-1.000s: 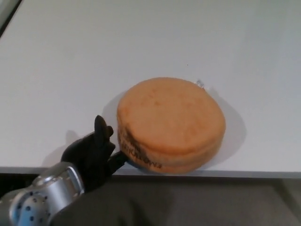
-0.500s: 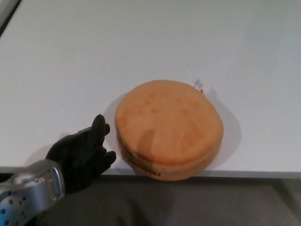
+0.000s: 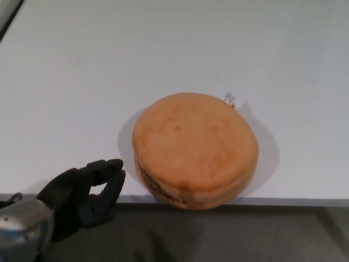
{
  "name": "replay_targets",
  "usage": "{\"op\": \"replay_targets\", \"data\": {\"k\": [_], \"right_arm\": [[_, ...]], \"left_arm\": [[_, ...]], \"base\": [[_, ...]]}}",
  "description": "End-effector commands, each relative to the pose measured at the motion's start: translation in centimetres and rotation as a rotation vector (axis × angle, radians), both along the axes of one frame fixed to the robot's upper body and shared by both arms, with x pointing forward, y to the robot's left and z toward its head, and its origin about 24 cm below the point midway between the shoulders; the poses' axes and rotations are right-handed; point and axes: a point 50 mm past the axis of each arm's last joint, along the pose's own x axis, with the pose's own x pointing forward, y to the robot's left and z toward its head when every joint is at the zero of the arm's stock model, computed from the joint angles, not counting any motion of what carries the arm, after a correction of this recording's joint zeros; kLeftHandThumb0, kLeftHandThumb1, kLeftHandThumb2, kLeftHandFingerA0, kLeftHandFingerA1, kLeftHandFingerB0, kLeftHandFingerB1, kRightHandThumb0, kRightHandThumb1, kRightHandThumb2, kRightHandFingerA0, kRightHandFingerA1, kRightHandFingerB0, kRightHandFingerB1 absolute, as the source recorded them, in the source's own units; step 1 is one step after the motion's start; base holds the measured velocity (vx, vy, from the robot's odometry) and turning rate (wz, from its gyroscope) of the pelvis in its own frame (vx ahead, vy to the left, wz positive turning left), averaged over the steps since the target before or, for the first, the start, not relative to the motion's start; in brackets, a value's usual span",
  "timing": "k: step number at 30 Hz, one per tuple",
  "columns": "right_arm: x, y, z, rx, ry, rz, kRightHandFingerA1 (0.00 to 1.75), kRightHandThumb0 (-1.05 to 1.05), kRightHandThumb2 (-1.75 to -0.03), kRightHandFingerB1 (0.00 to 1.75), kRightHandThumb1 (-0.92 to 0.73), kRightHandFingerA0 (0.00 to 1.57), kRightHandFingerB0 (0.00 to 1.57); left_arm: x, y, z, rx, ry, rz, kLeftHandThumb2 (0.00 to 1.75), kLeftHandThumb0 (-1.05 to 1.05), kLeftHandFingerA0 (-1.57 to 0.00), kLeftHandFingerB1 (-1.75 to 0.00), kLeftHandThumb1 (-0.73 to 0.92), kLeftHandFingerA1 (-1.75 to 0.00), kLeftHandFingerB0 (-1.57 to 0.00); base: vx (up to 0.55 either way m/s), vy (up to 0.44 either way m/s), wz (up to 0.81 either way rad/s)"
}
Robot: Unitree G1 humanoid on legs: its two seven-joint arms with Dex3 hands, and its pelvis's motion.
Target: A soft plate is kept in the center of the table close to the robot and the robot uses its left hand to pick up the plate, turns it upside down and places it back on the table
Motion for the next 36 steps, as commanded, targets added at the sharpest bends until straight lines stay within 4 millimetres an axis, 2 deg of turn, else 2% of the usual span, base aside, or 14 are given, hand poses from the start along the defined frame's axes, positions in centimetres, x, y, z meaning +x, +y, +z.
{"op": "replay_targets", "data": {"k": [1, 2, 4, 6, 10, 13, 14, 16, 17, 19, 20, 22, 27, 36], "right_arm": [[0.1, -0.3, 0.2, -0.008, 0.003, 0.003, 0.39, -0.69, -0.66, 0.29, -0.84, 0.53, 0.26], [0.1, -0.4, 0.3, -0.014, 0.000, 0.002, 0.54, -0.70, -1.02, 0.44, -0.70, 0.45, 0.17], [0.1, -0.5, 0.3, -0.019, 0.002, 0.006, 0.53, -0.74, -1.02, 0.43, -0.73, 0.45, 0.17], [0.1, -0.5, 0.2, -0.020, 0.003, 0.007, 0.53, -0.74, -1.02, 0.43, -0.73, 0.45, 0.17], [0.0, -0.6, 0.3, -0.045, 0.009, 0.019, 0.55, -0.69, -1.03, 0.46, -0.71, 0.49, 0.23], [0.0, -0.6, 0.3, -0.049, 0.010, 0.019, 0.55, -0.69, -1.03, 0.46, -0.71, 0.49, 0.23], [0.0, -0.6, 0.2, -0.040, 0.010, 0.020, 0.40, -0.67, -0.67, 0.30, -0.87, 0.54, 0.29], [-0.2, -0.6, 0.1, -0.034, 0.015, 0.019, 0.39, -0.66, -0.67, 0.30, -0.86, 0.53, 0.28], [-0.2, -0.6, 0.0, -0.033, 0.020, 0.014, 0.54, -0.67, -1.02, 0.46, -0.70, 0.46, 0.22], [-0.2, -0.6, 0.0, -0.032, 0.022, 0.011, 0.54, -0.67, -1.02, 0.46, -0.70, 0.46, 0.22], [-0.4, -0.6, -0.2, -0.028, 0.032, 0.011, 0.39, -0.67, -0.67, 0.30, -0.86, 0.53, 0.30], [-0.5, -0.7, -0.5, -0.003, 0.041, -0.001, 0.39, -0.67, -0.66, 0.30, -0.85, 0.51, 0.29], [-1.2, -0.8, -0.3, -0.029, 0.033, -0.006, 0.35, -0.71, -0.67, 0.30, -0.85, 0.42, 0.27], [-1.3, -1.3, -0.4, -0.064, 0.014, -0.001, 0.32, -0.75, -0.67, 0.29, -0.86, 0.33, 0.24]], "left_arm": [[-1.1, 0.6, 0.9, 0.158, -0.160, -0.053, 1.18, -1.05, 0.00, 0.00, 0.72, -0.14, 0.00], [-2.5, 0.7, 0.5, 0.153, -0.242, -0.045, 1.19, -1.00, -0.07, -0.04, 0.72, -0.17, -0.05], [-4.4, 0.9, -0.4, 0.078, -0.338, -0.052, 1.19, -0.96, 0.00, -0.06, 0.75, -0.10, 0.00], [-4.6, 1.0, -0.5, 0.069, -0.349, -0.055, 1.19, -0.96, 0.00, -0.06, 0.75, -0.10, 0.00], [-7.1, 2.6, -3.6, -0.050, -0.407, -0.023, 1.17, -0.95, 0.00, -0.10, 0.73, -0.10, 0.00], [-7.5, 2.8, -4.0, -0.061, -0.419, -0.016, 1.17, -0.95, 0.00, -0.10, 0.73, -0.10, 0.00], [-9.4, 3.9, -5.5, -0.092, -0.447, 0.063, 1.16, -0.95, -0.09, -0.15, 0.73, -0.16, -0.10], [-10.3, 4.3, -6.0, -0.106, -0.452, 0.093, 1.15, -0.94, -0.06, -0.16, 0.73, -0.22, -0.12], [-10.8, 4.4, -6.3, -0.105, -0.448, 0.106, 1.14, -0.93, -0.07, -0.18, 0.73, -0.24, -0.11], [-11.0, 4.5, -6.4, -0.105, -0.449, 0.110, 1.14, -0.93, -0.07, -0.18, 0.73, -0.24, -0.11], [-12.6, 5.0, -7.2, -0.133, -0.409, 0.158, 1.11, -0.83, -0.01, -0.29, 0.66, -0.39, -0.04], [-14.3, 5.5, -8.0, -0.165, -0.377, 0.216, 1.11, -0.84, 0.00, -0.33, 0.66, -0.41, -0.06], [-15.5, 5.5, -9.1, -0.188, -0.325, 0.261, 1.11, -0.86, -0.01, -0.25, 0.69, -0.33, -0.12], [-14.9, 6.2, -10.8, -0.182, -0.292, 0.351, 1.13, -0.95, -0.01, -0.28, 0.74, -0.39, -0.14]], "base": [[0.00, 0.000, 0.00], [0.00, 0.000, 0.00], [0.00, 0.000, 0.00], [0.00, 0.000, 0.00], [0.00, 0.000, 0.00], [0.00, 0.000, 0.00], [0.00, 0.000, 0.00], [0.00, 0.000, 0.00], [0.00, 0.000, 0.00], [0.00, 0.000, 0.00], [0.00, 0.000, 0.00], [0.00, 0.000, 0.00], [0.00, 0.000, 0.00], [0.00, 0.000, 0.00]]}}
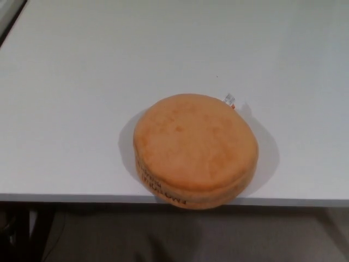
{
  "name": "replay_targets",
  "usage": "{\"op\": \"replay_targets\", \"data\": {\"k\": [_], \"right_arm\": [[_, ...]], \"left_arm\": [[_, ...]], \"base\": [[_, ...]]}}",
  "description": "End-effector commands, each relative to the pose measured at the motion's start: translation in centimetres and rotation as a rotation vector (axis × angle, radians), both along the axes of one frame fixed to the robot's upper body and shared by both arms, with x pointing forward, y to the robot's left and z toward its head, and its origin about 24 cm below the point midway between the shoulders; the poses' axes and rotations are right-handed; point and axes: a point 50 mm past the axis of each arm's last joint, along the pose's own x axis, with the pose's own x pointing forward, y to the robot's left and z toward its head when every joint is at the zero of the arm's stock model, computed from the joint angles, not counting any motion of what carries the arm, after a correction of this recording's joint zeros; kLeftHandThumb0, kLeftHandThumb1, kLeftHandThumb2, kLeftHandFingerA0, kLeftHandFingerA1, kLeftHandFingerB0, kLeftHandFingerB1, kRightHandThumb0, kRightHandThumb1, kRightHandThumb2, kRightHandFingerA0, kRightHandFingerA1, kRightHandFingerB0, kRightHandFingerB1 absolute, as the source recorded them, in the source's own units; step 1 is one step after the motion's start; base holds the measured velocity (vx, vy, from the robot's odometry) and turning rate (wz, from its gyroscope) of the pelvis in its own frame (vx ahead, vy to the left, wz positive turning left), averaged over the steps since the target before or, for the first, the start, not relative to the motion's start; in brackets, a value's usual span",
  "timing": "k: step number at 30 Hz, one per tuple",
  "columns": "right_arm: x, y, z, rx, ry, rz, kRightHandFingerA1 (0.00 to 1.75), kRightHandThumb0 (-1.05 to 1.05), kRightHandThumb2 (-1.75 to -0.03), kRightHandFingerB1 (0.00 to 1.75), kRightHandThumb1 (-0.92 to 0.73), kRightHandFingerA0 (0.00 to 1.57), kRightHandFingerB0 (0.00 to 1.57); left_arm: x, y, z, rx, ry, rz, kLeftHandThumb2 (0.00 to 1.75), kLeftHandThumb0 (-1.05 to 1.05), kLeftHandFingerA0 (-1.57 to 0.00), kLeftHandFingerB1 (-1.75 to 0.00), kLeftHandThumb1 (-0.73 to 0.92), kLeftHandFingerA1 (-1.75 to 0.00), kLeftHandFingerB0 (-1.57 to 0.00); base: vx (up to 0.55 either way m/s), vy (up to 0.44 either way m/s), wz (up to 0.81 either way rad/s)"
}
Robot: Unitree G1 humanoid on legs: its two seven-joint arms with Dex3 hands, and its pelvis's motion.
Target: A soft plate is kept in the center of the table close to the robot and the robot uses its left hand to pick up the plate, turns it upside down and places it back on the table
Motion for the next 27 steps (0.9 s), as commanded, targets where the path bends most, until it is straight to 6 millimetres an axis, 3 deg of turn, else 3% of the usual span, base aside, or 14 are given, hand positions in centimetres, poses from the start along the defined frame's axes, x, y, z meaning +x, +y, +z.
{"op": "replay_targets", "data": {"k": [1, 8, 9, 11, 15, 16, 20, 21, 22, 23, 24, 25, 26, 27], "right_arm": [[-1.1, -1.3, -0.1, -0.068, -0.003, -0.005, 0.33, -0.76, -0.67, 0.29, -0.86, 0.33, 0.25], [-1.1, -1.2, 0.0, -0.064, -0.005, -0.005, 0.33, -0.75, -0.67, 0.29, -0.86, 0.32, 0.24], [-1.0, -1.2, 0.0, -0.065, -0.010, -0.001, 0.46, -0.79, -1.03, 0.42, -0.70, 0.26, 0.14], [-1.1, -1.2, 0.0, -0.067, -0.013, 0.001, 0.46, -0.78, -1.03, 0.42, -0.70, 0.25, 0.15], [-1.1, -1.2, 0.0, -0.065, -0.014, 0.001, 0.46, -0.78, -1.02, 0.43, -0.71, 0.26, 0.17], [-1.1, -1.2, 0.0, -0.064, -0.013, 0.002, 0.33, -0.76, -0.67, 0.29, -0.85, 0.33, 0.24], [-1.0, -1.3, 0.0, -0.062, -0.011, 0.003, 0.33, -0.76, -0.67, 0.29, -0.85, 0.33, 0.24], [-1.1, -1.2, 0.0, -0.063, -0.012, 0.001, 0.33, -0.75, -0.67, 0.29, -0.86, 0.34, 0.24], [-1.1, -1.2, 0.0, -0.063, -0.012, 0.001, 0.33, -0.75, -0.67, 0.29, -0.86, 0.34, 0.24], [-1.1, -1.3, 0.0, -0.060, -0.014, 0.004, 0.47, -0.78, -1.03, 0.42, -0.70, 0.27, 0.15], [-1.1, -1.3, -0.1, -0.059, -0.015, 0.004, 0.48, -0.78, -1.03, 0.42, -0.70, 0.28, 0.16], [-1.1, -1.3, -0.1, -0.058, -0.016, 0.003, 0.48, -0.79, -1.02, 0.42, -0.70, 0.28, 0.16], [-1.1, -1.3, -0.1, -0.055, -0.016, 0.002, 0.48, -0.79, -1.02, 0.42, -0.70, 0.28, 0.16], [-1.0, -1.3, -0.1, -0.058, -0.014, -0.002, 0.33, -0.76, -0.67, 0.29, -0.85, 0.34, 0.24]], "left_arm": [[-3.3, 3.4, -0.2, 0.063, -0.462, 0.098, 1.12, -0.96, -0.01, -0.28, 0.74, -0.41, -0.14], [-3.2, 3.9, -0.9, 0.018, -0.445, 0.131, 1.11, -0.90, -0.03, -0.31, 0.71, -0.42, -0.12], [-3.2, 4.0, -1.3, 0.014, -0.431, 0.128, 1.11, -0.95, -0.03, -0.30, 0.75, -0.43, -0.09], [-3.1, 4.1, -1.6, 0.011, -0.428, 0.126, 1.11, -0.96, -0.04, -0.32, 0.74, -0.44, -0.07], [-3.2, 4.1, -1.7, 0.024, -0.434, 0.124, 1.10, -0.87, -0.11, -0.38, 0.69, -0.48, -0.03], [-3.2, 4.1, -1.7, 0.020, -0.433, 0.124, 0.76, -0.95, -0.13, -0.28, 0.78, -0.37, -0.12], [-3.3, 4.0, -1.9, 0.014, -0.437, 0.122, 0.76, -0.95, -0.13, -0.28, 0.78, -0.37, -0.12], [-3.3, 4.0, -1.9, 0.017, -0.438, 0.113, 1.10, -0.89, -0.13, -0.37, 0.69, -0.48, -0.01], [-3.2, 4.0, -1.9, 0.019, -0.440, 0.108, 1.10, -0.89, -0.13, -0.37, 0.69, -0.48, -0.01], [-3.3, 3.9, -1.8, 0.022, -0.446, 0.102, 0.67, -0.89, -0.14, -0.25, 0.87, -0.34, -0.14], [-3.3, 3.9, -1.8, 0.022, -0.449, 0.101, 0.67, -0.89, -0.14, -0.25, 0.88, -0.34, -0.14], [-3.3, 3.9, -1.8, 0.018, -0.453, 0.101, 1.10, -0.88, -0.05, -0.36, 0.70, -0.46, 0.00], [-3.3, 3.9, -1.9, 0.014, -0.457, 0.100, 1.10, -0.88, -0.05, -0.36, 0.70, -0.46, 0.00], [-3.2, 3.9, -1.8, 0.018, -0.460, 0.101, 0.73, -0.92, -0.13, -0.27, 0.80, -0.37, -0.12]], "base": [[0.00, 0.000, 0.00], [0.00, 0.000, 0.00], [0.00, 0.000, 0.00], [0.00, 0.000, 0.00], [0.00, 0.000, 0.00], [0.00, 0.000, 0.00], [0.00, 0.000, 0.00], [0.00, 0.000, 0.00], [0.00, 0.000, 0.00], [0.00, 0.000, 0.00], [0.00, 0.000, 0.00], [0.00, 0.000, 0.00], [0.00, 0.000, 0.00], [0.00, 0.000, 0.00]]}}
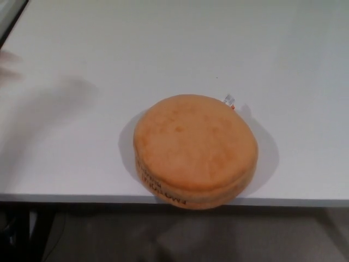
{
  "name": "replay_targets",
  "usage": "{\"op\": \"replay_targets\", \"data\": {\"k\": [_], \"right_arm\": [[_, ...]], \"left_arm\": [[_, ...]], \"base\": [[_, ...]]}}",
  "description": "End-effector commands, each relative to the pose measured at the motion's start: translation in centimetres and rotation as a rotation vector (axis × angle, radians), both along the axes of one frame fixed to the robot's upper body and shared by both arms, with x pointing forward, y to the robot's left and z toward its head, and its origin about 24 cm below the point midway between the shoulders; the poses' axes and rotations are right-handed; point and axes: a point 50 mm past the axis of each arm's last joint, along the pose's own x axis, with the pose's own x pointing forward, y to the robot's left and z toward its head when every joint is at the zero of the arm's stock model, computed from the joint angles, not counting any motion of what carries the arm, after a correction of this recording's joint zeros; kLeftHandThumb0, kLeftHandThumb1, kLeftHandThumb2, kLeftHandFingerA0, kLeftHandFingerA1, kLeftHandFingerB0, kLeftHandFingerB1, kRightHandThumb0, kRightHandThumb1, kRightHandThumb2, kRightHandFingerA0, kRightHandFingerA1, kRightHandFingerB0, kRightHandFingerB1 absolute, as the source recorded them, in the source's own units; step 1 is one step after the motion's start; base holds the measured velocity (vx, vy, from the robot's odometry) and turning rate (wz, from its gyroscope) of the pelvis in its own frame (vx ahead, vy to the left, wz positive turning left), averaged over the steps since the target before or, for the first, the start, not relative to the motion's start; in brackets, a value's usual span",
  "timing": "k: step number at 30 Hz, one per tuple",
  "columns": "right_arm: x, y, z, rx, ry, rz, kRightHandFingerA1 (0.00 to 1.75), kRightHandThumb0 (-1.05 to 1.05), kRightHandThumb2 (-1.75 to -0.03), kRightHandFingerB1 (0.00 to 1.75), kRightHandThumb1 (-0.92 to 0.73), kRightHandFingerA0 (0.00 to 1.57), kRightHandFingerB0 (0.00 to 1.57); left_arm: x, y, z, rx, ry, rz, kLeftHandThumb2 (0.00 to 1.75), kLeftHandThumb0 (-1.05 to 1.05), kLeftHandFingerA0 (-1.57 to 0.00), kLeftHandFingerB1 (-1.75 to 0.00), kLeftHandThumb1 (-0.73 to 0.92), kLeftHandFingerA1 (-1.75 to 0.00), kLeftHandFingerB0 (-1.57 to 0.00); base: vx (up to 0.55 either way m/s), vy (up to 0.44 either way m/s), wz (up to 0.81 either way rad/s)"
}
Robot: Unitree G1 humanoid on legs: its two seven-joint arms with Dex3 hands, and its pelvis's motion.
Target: A soft plate is kept in the center of the table close to the robot and the robot uses its left hand to pick up the plate, turns it upside down and places it back on the table
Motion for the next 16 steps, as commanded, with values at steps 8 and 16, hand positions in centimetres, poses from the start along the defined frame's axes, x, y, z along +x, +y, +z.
{"op": "replay_targets", "data": {"k": [8, 16], "right_arm": [[-0.78, -0.87, 0.38, -0.059, -0.041, 0.003, 0.33, -0.76, -0.67, 0.29, -0.85, 0.35, 0.24], [-0.83, -0.92, 0.09, -0.047, -0.045, 0.001, 0.33, -0.75, -0.67, 0.29, -0.85, 0.35, 0.25]], "left_arm": [[0.08, 1.02, 1.97, 0.134, -0.360, -0.135, 1.05, -0.39, 0.00, -0.49, 0.40, -0.50, 0.00], [0.23, 1.17, 1.94, 0.138, -0.375, -0.138, 1.04, -0.39, 0.00, -0.49, 0.40, -0.50, 0.00]], "base": [[0.00, 0.000, 0.00], [0.00, 0.000, 0.00]]}}
